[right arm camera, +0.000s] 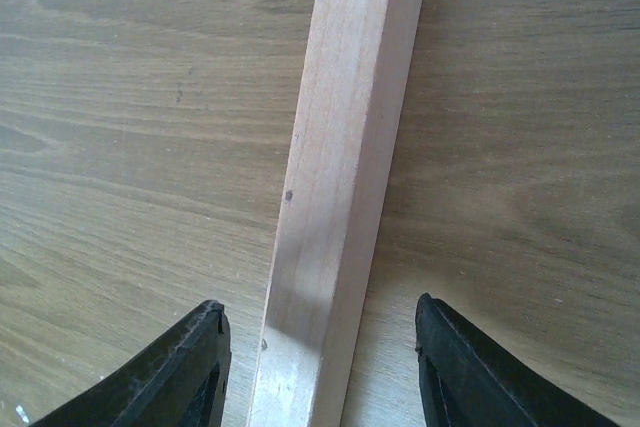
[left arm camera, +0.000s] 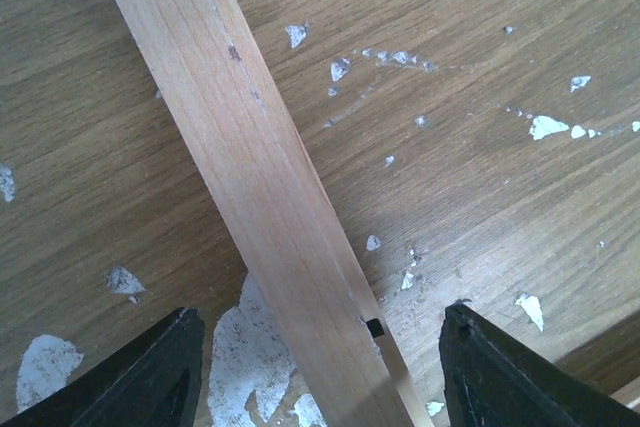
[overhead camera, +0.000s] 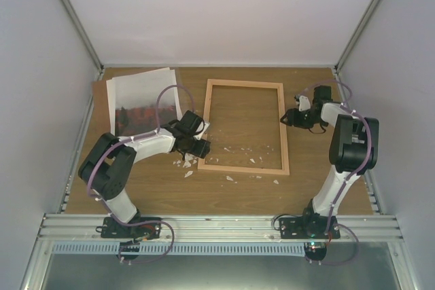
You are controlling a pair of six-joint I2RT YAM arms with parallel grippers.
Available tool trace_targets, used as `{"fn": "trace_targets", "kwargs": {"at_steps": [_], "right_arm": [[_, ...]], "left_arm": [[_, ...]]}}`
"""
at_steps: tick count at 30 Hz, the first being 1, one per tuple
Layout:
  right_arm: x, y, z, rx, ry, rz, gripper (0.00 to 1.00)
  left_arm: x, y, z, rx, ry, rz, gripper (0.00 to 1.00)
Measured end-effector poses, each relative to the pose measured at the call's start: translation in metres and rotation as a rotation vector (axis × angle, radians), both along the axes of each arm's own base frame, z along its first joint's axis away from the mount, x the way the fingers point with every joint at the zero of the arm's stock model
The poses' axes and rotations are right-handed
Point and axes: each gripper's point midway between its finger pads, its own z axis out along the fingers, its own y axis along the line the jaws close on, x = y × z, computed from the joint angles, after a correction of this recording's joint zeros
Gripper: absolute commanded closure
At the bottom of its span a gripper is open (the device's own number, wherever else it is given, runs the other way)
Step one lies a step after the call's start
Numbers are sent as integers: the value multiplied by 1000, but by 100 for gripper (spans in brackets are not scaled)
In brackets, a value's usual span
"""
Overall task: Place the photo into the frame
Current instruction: Adjust the photo frame at the center of the board.
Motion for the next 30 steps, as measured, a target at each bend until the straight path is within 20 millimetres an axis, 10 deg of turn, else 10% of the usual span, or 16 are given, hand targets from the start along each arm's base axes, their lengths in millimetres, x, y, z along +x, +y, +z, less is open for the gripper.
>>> {"fn": "trace_targets", "kwargs": {"at_steps": [24, 30], "right_arm": [[0, -5, -7, -32, 6, -13, 52], [0, -5, -7, -32, 6, -13, 51]], "left_arm": [[1, 0, 0, -103, 66, 41, 79], [0, 2, 0, -118, 72, 40, 37]]}}
